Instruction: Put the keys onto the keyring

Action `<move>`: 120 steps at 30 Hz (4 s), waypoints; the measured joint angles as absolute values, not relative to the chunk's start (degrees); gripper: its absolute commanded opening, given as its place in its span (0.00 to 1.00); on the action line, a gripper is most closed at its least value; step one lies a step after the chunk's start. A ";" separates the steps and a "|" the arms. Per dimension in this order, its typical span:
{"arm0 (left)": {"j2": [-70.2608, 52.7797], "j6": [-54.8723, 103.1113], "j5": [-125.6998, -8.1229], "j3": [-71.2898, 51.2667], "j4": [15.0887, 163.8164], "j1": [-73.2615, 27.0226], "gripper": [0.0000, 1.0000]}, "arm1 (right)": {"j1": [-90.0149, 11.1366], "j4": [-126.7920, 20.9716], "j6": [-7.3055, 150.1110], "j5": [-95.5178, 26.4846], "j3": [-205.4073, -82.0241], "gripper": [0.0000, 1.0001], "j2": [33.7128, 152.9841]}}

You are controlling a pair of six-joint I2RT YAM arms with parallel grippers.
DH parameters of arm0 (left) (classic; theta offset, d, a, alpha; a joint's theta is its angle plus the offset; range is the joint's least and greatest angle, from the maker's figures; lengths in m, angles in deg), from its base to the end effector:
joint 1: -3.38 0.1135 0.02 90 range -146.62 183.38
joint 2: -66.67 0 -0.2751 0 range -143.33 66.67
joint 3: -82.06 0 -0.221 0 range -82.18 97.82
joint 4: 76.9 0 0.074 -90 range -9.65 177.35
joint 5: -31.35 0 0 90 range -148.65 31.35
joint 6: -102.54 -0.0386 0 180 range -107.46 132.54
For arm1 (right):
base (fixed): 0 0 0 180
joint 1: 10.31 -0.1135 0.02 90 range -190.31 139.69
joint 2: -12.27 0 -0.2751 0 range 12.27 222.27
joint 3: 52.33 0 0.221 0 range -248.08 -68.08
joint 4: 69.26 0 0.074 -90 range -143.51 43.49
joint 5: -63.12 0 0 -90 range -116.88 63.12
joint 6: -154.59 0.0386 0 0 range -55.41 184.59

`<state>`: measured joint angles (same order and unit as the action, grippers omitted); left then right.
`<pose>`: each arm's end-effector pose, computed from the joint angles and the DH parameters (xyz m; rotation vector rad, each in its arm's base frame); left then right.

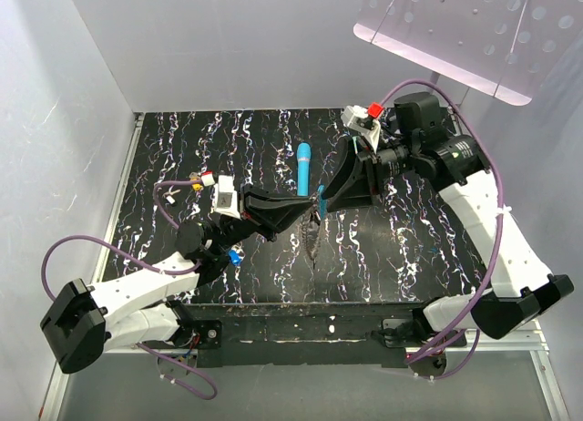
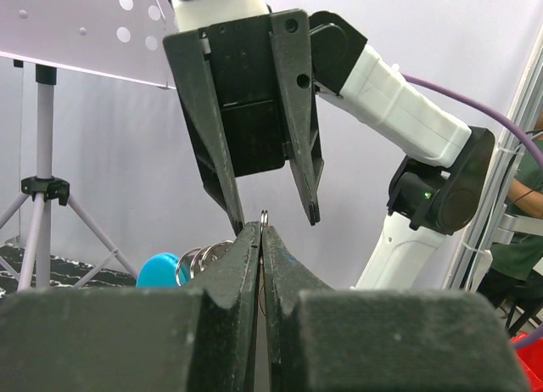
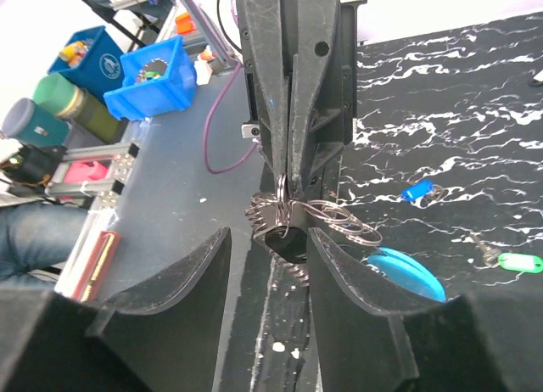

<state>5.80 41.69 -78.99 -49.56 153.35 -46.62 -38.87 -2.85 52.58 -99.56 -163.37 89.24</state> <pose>0.1112 -0.1534 0.3735 0.5363 0.9097 -1.4257 0.1697 0.1343 0.4596 -1.3544 1.4869 1.5048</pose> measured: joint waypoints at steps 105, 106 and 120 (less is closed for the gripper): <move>11.27 10.65 -91.01 -39.16 103.71 -43.60 0.27 | -49.45 23.64 12.05 -73.31 -175.06 0.01 100.76; 11.31 10.63 -90.94 -39.16 103.71 -43.60 0.27 | -49.45 23.66 12.03 -73.31 -175.06 0.01 100.76; 11.01 11.59 -90.64 -38.43 104.10 -43.60 0.24 | -49.51 23.64 12.03 -73.49 -175.06 0.01 100.76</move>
